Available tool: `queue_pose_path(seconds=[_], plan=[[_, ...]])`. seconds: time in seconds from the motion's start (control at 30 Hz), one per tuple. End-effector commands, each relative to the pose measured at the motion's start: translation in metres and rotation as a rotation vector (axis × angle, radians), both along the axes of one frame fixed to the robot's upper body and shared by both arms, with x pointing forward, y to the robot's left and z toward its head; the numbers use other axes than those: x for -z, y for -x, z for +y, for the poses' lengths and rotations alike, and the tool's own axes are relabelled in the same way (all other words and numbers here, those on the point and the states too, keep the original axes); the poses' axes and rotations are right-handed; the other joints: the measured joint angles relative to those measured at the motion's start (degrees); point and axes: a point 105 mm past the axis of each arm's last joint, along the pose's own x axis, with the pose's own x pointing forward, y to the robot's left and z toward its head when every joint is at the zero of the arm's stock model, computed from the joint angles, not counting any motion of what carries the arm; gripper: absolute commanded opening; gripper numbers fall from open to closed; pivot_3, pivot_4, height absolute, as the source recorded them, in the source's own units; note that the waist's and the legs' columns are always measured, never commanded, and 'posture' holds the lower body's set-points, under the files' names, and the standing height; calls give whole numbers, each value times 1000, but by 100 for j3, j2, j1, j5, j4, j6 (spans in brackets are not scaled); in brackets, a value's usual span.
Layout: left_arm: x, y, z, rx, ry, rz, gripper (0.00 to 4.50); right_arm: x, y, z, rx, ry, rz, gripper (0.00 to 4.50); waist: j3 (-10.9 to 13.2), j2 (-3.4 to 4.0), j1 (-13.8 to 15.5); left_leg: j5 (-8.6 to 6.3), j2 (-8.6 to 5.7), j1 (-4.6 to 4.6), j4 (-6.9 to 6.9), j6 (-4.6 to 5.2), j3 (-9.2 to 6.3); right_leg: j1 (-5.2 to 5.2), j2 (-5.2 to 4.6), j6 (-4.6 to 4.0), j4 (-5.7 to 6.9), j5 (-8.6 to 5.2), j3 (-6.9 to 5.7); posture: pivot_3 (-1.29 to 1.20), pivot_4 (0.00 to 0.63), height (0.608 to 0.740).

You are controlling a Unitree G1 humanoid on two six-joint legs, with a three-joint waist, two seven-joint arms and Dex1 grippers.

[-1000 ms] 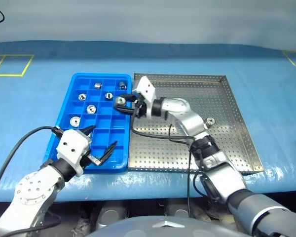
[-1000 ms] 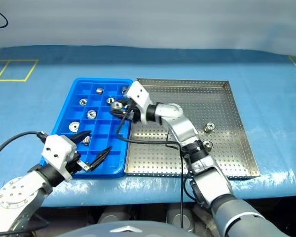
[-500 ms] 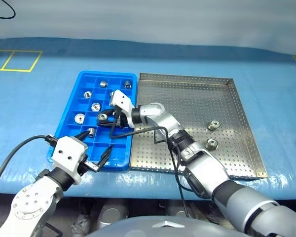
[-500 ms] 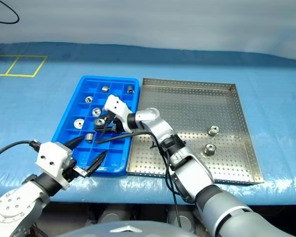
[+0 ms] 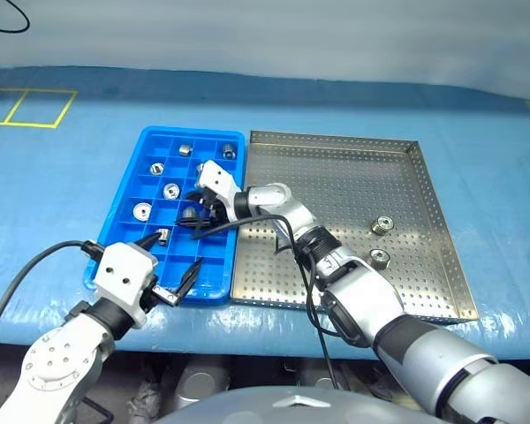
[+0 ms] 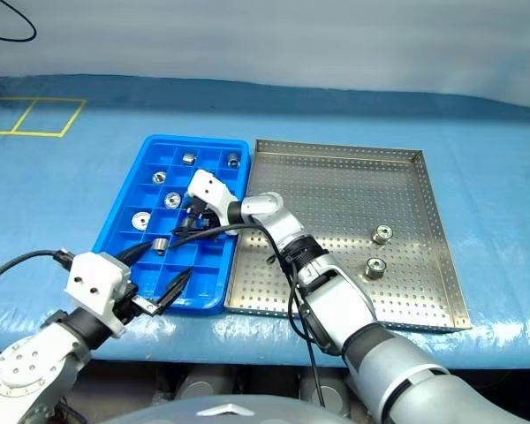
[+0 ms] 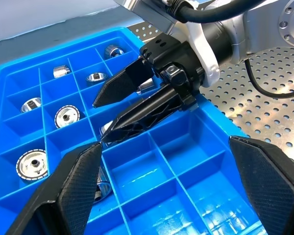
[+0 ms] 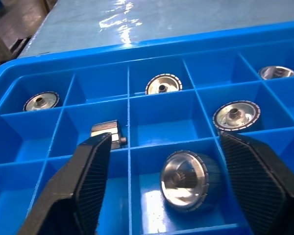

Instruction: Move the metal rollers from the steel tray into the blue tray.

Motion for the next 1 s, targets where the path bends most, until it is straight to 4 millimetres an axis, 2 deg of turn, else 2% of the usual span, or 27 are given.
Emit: queue_pose_path(seconds=[0.03,0.13,0.23,0.37,0.43,0.47,0.57,0.7,0.83,1.0], plan=[[-9,0,-7,36,-4,-34,4500,-23,-3,1,6,-87,-53,4460,0,0,-5,0,0,0,-1,0,-1,0,0,0,0,0,0,162,150,740],[-9,-3,-12,67,5,-39,4500,-42,-7,-9,40,-168,-82,4460,1,2,-7,1,1,-1,-2,-1,-3,-1,1,-1,-1,-1,-2,145,150,740],[-10,-9,-23,123,22,-49,4500,-55,-9,-34,89,-195,-141,4460,1,2,17,1,-2,-5,-1,-1,-11,1,-1,0,-2,0,-5,116,150,740],[-10,-23,-47,242,43,-57,4500,-61,-9,-95,217,-138,-230,4460,-2,5,55,1,-10,-7,1,1,-20,9,-7,6,-5,3,-10,34,150,740],[-9,-30,-57,296,52,-61,4500,-58,-5,-130,301,-75,-253,4460,-2,7,41,0,-12,-12,4,4,-20,8,-9,8,-6,5,-10,-11,150,740],[-9,-33,-60,311,54,-61,4500,-57,-3,-140,328,-54,-255,4460,-1,8,-3,-1,-12,-14,5,6,-18,6,-10,9,-7,6,-9,-22,150,740],[-7,-42,-75,387,66,-62,4500,-44,12,-190,449,68,-243,4460,-1,12,-157,-3,-4,-14,4,11,-2,0,-10,9,-5,6,-5,-98,150,740],[-7,-51,-88,461,79,-64,4500,-29,33,-232,571,171,-186,4460,-1,14,-369,-7,4,-10,3,18,13,1,-8,9,-5,5,2,-180,150,740],[-7,-56,-101,531,84,-68,4500,-11,51,-255,674,214,-105,4460,-1,12,-558,-21,6,-5,20,45,33,6,-1,15,-2,7,16,-228,150,740],[-3,-57,-110,590,74,-60,4500,4,62,-269,763,236,-39,4460,0,11,-713,-27,3,4,46,69,66,15,34,43,0,23,47,-259,150,740]])
